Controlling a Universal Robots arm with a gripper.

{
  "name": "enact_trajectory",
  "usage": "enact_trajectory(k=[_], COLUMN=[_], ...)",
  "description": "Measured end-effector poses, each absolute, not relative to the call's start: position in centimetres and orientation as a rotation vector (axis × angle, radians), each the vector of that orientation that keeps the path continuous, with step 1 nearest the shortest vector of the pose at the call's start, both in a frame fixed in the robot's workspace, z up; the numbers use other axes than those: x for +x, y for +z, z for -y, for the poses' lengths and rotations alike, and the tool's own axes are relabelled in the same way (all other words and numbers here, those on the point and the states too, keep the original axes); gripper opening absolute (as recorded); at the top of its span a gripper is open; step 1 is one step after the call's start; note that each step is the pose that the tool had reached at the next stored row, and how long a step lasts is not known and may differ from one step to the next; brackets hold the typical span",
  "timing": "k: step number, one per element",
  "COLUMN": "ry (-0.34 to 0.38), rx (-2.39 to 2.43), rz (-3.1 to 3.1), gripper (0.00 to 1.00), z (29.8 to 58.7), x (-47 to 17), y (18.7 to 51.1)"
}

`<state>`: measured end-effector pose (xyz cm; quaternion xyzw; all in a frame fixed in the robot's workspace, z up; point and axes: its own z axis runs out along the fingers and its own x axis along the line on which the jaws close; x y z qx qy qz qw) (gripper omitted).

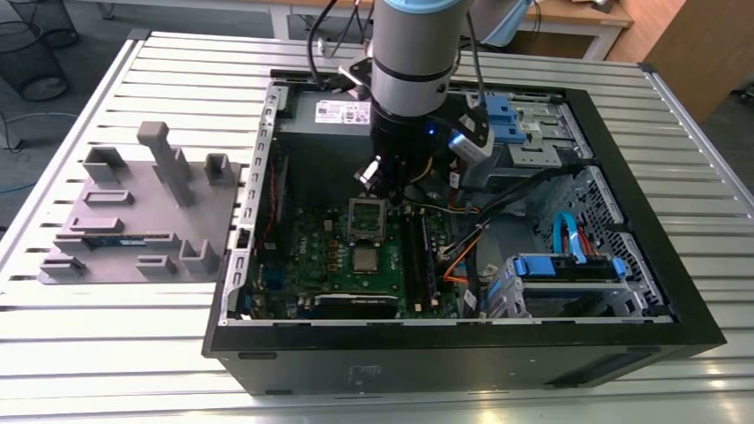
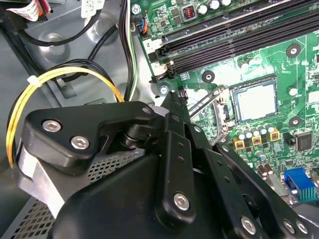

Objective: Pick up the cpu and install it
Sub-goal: 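Close the cpu cover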

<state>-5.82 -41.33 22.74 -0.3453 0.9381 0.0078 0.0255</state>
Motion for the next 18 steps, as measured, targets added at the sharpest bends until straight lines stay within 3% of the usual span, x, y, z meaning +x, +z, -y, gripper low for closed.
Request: enact_trajectory(k=[18], ry=[0.024], rx=[-1.101], rz=[-2.887], gripper=[0.11], z=[41.33], x=[-6.29], y=[22.9])
